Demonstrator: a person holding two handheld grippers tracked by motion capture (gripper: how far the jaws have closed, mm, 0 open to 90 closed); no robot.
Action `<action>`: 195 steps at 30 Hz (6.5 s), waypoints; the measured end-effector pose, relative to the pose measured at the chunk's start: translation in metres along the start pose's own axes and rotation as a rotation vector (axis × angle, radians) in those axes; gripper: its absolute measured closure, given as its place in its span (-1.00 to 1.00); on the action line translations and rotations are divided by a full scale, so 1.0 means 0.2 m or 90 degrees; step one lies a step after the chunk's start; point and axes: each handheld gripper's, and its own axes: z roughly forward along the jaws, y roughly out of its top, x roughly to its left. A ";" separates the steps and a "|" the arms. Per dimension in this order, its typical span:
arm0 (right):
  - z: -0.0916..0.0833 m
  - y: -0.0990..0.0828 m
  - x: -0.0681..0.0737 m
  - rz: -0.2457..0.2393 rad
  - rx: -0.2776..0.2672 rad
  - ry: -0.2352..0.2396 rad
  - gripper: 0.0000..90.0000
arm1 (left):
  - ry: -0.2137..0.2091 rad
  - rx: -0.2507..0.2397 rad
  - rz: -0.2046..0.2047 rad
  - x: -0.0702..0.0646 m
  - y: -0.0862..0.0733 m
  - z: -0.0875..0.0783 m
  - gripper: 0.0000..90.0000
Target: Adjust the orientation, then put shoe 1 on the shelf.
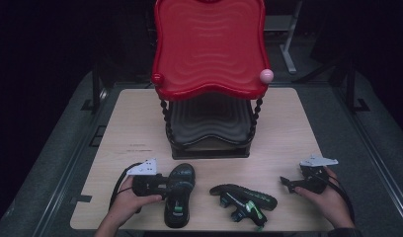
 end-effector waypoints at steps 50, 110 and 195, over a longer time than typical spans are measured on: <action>0.00 0.00 0.00 -0.005 -0.001 0.003 -0.88 | -0.048 -0.088 0.053 -0.09 0.31 -0.11 0.52; 0.00 0.00 0.01 -0.005 0.000 0.004 -0.88 | -0.104 -0.168 0.211 -0.22 1.25 -0.30 0.53; -0.01 -0.01 0.01 -0.005 0.001 0.004 -0.87 | 0.076 -0.194 0.204 0.18 1.78 -0.47 -0.40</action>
